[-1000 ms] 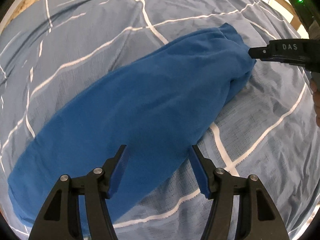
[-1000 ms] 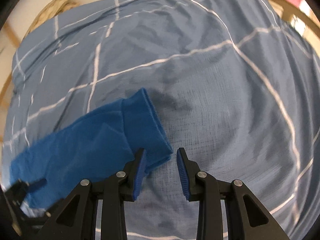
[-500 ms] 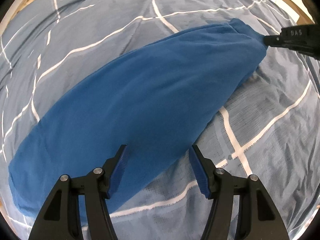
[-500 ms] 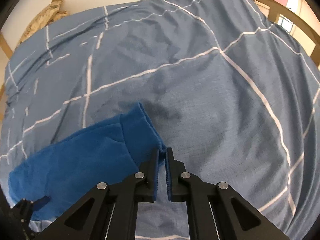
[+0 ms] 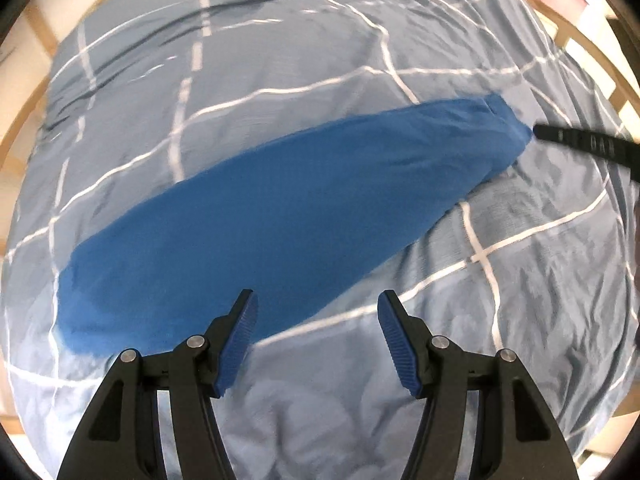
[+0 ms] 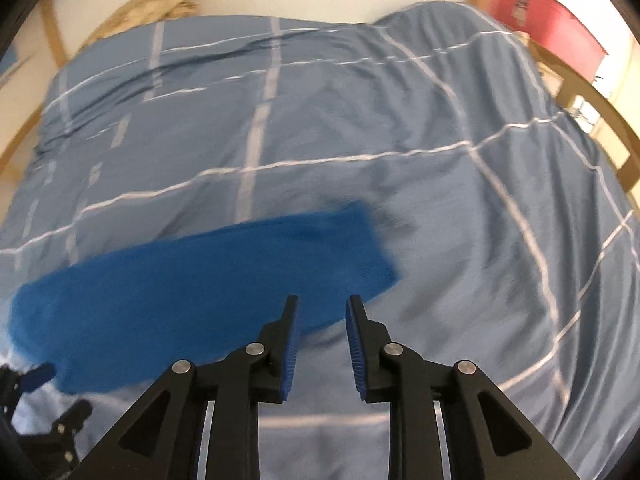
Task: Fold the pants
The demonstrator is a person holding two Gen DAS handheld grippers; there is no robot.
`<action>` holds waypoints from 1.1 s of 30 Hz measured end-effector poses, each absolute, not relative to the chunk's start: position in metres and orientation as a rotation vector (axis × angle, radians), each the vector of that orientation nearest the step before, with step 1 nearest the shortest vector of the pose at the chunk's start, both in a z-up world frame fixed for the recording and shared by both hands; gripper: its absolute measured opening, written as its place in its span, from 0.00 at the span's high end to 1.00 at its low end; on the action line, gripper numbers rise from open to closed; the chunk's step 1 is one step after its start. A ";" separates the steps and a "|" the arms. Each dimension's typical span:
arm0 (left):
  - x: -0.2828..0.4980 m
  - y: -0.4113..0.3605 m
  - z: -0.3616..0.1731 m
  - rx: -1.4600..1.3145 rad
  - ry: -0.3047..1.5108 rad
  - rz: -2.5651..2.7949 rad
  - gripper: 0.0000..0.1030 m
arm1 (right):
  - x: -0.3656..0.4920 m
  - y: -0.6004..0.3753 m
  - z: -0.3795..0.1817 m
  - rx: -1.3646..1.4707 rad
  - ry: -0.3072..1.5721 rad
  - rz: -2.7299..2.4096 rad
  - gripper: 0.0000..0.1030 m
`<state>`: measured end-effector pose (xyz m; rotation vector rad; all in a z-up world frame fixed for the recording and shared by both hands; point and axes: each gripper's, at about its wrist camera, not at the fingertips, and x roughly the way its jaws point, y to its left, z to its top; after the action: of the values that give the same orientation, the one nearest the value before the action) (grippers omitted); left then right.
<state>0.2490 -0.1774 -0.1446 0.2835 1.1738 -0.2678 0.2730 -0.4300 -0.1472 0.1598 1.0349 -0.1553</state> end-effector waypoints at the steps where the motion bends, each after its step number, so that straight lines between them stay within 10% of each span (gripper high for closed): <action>1: 0.244 -0.163 -0.138 0.271 1.166 -0.250 0.41 | 0.268 -0.418 -0.145 0.163 1.038 -0.129 0.77; 30: 0.261 0.118 -0.158 0.374 1.115 -0.150 0.41 | 0.221 -0.096 -0.188 0.102 1.185 0.134 0.77; 33: 0.274 0.131 -0.173 0.312 1.170 -0.175 0.41 | 0.219 -0.090 -0.197 0.109 1.202 0.090 0.66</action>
<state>0.2742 0.1314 -0.1732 0.3120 1.1697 -0.1748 0.2191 -0.0903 -0.1968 0.1094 1.2024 0.0900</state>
